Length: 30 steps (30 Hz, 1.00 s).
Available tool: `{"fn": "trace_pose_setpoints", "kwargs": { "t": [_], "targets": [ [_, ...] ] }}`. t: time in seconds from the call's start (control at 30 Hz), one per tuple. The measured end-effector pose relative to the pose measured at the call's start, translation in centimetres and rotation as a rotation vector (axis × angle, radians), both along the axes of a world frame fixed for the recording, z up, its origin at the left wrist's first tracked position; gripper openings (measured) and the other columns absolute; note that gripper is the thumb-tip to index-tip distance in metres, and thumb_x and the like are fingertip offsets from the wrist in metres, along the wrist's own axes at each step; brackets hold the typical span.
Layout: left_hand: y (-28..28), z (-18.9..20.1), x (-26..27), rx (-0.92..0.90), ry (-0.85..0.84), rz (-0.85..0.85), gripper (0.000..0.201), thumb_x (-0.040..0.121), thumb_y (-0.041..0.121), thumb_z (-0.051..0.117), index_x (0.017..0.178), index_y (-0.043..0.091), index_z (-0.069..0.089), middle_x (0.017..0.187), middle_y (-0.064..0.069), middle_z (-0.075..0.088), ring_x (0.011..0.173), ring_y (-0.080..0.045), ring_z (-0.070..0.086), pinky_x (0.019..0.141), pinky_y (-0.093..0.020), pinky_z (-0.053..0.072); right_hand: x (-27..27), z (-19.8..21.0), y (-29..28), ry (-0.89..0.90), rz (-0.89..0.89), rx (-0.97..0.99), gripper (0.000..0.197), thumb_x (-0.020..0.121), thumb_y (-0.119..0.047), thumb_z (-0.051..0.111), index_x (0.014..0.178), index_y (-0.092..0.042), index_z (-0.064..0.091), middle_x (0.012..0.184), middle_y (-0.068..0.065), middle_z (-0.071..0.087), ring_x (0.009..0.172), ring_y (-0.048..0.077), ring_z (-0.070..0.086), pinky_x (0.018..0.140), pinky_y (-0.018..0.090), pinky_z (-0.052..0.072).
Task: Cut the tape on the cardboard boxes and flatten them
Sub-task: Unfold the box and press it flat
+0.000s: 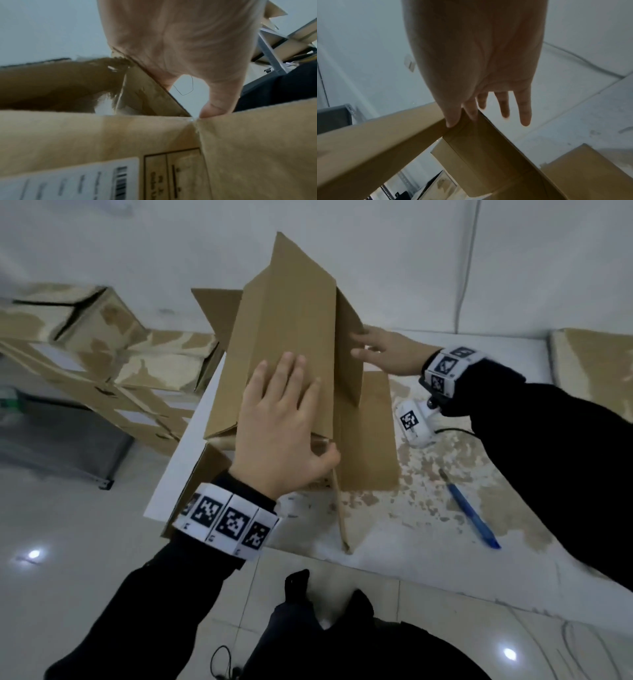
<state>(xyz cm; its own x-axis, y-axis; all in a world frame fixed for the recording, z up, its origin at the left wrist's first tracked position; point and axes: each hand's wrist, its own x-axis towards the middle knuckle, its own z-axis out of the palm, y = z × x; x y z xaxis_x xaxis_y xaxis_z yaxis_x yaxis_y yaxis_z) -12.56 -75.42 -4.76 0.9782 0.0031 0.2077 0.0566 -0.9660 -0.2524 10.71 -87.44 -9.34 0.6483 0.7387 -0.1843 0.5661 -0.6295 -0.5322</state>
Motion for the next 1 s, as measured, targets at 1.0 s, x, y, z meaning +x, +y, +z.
{"fn": "trace_pose_setpoints", "kwargs": {
  "t": [1.0],
  "targets": [
    [5.7, -14.9, 15.3, 0.163, 0.564, -0.23, 0.108, 0.072, 0.082, 0.046, 0.153, 0.022, 0.007, 0.16, -0.014, -0.009, 0.147, -0.03, -0.012, 0.115, -0.048, -0.011, -15.2, -11.1, -3.2, 0.349, -0.827, 0.47, 0.031, 0.095, -0.003, 0.042, 0.125, -0.006, 0.05, 0.117, 0.011, 0.06, 0.1, 0.02, 0.056, 0.081, 0.022, 0.044]
  ]
}}
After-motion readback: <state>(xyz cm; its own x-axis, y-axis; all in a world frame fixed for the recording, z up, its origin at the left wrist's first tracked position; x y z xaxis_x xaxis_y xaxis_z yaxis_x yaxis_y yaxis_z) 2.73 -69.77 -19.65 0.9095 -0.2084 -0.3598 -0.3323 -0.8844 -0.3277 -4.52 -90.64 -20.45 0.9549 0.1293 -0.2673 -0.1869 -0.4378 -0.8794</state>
